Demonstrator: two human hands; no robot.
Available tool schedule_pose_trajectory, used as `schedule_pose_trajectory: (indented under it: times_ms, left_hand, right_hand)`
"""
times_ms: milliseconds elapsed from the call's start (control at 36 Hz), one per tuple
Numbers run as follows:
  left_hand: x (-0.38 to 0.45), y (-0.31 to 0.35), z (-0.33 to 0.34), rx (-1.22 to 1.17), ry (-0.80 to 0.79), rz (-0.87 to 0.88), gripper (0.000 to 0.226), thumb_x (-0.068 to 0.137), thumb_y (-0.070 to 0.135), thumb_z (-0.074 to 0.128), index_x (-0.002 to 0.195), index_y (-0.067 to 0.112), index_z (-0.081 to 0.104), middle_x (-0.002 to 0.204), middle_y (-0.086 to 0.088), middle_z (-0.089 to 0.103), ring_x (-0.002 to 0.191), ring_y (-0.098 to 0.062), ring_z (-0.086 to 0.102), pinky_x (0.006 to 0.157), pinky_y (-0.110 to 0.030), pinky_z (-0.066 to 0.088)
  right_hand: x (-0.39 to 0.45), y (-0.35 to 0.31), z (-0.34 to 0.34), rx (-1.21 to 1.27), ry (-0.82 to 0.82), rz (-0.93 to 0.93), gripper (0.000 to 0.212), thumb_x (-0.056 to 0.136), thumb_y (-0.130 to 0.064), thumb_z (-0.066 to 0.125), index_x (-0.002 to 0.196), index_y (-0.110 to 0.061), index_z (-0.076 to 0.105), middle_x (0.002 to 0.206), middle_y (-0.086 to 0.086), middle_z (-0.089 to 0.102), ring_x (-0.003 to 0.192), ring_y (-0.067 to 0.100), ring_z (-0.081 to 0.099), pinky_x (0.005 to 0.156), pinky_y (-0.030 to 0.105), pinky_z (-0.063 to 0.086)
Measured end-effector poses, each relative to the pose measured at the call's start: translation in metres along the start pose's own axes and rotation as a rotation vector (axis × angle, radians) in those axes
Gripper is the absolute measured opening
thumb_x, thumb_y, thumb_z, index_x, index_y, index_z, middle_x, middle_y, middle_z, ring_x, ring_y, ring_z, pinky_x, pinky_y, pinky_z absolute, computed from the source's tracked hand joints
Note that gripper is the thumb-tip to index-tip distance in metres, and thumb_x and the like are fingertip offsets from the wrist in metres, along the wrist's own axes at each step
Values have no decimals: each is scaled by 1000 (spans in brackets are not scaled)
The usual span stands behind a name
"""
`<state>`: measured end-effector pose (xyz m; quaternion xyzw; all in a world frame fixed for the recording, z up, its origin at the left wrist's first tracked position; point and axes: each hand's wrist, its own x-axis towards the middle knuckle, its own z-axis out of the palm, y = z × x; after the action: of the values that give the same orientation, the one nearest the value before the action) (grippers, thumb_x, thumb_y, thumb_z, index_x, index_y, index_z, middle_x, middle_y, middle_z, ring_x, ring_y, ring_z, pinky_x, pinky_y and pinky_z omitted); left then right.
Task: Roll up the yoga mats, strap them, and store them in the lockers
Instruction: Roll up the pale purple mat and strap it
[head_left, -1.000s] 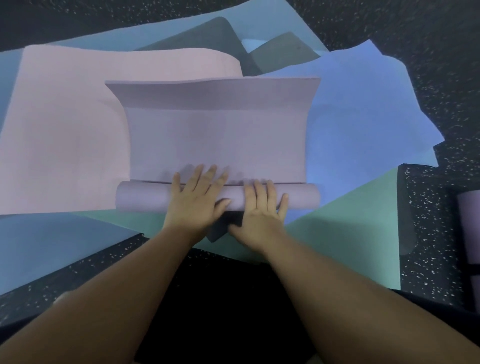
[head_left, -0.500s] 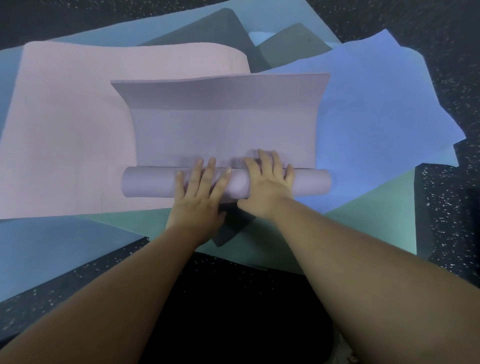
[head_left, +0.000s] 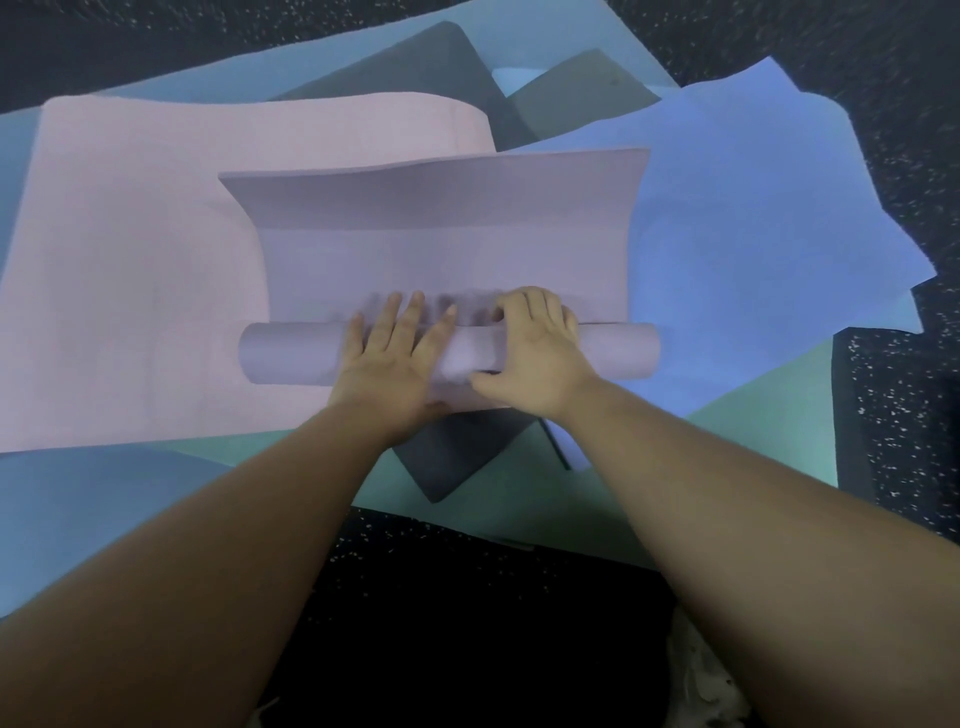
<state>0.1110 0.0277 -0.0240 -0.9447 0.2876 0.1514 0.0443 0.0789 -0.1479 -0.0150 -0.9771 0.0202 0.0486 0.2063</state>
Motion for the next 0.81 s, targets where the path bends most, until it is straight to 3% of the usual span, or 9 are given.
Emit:
schedule_pose_trajectory:
  times_ms: [139, 194, 306, 389, 444, 611, 806]
  left_hand:
    - [10, -2, -10, -36, -62, -23, 101, 85, 70, 47, 150, 31, -20, 159, -6, -23, 146, -27, -21, 116, -53, -5]
    - [16, -5, -15, -68, -101, -30, 101, 85, 69, 50, 150, 34, -19, 159, -4, -23, 146, -26, -22, 115, -55, -6]
    - [22, -10, -23, -64, -159, -18, 105, 84, 65, 55, 149, 36, -21, 158, -1, -26, 145, -27, -24, 115, -56, -7]
    - [24, -8, -22, -56, -112, -37, 103, 85, 66, 52, 148, 35, -23, 159, -1, -25, 145, -26, -23, 115, -57, -7]
    - [22, -5, -20, -22, -43, -60, 96, 89, 65, 45, 148, 33, -25, 159, -3, -25, 146, -27, -22, 115, -57, -6]
    - [9, 8, -12, 1, 125, -44, 67, 103, 39, 31, 153, 26, -12, 161, -10, -7, 148, -32, -9, 115, -57, -2]
    - [26, 2, -16, 128, 53, -96, 78, 99, 47, 38, 149, 32, -20, 153, -12, 10, 143, -34, 10, 115, -59, 6]
  right_hand:
    - [-24, -7, 19, 71, 298, -57, 54, 72, -44, 53, 111, -7, 57, 116, 12, 53, 113, 24, 37, 102, 38, 22]
    - [-35, -9, 31, 27, 342, -41, 55, 73, -39, 52, 116, -6, 56, 121, 15, 55, 117, 27, 39, 107, 44, 21]
    - [-47, -9, 47, -83, 209, 21, 81, 65, -29, 57, 141, -13, 36, 148, 11, 42, 140, 25, 24, 115, 47, -1]
    - [-42, -11, 42, -136, 54, 39, 98, 71, -32, 58, 156, -18, 9, 163, 4, 7, 146, 17, -8, 109, 42, -26]
    - [-35, -9, 35, -117, -63, 59, 100, 79, -35, 57, 155, -22, -6, 162, -4, -13, 143, 13, -23, 101, 40, -35]
    - [-7, -5, 16, -78, -158, 93, 95, 86, -50, 54, 154, -29, -7, 160, -10, -10, 146, 15, -20, 110, 45, -25]
    - [15, -2, 6, -113, -108, 41, 84, 88, -47, 59, 153, -28, 10, 153, -4, 16, 143, 19, 5, 115, 49, -11]
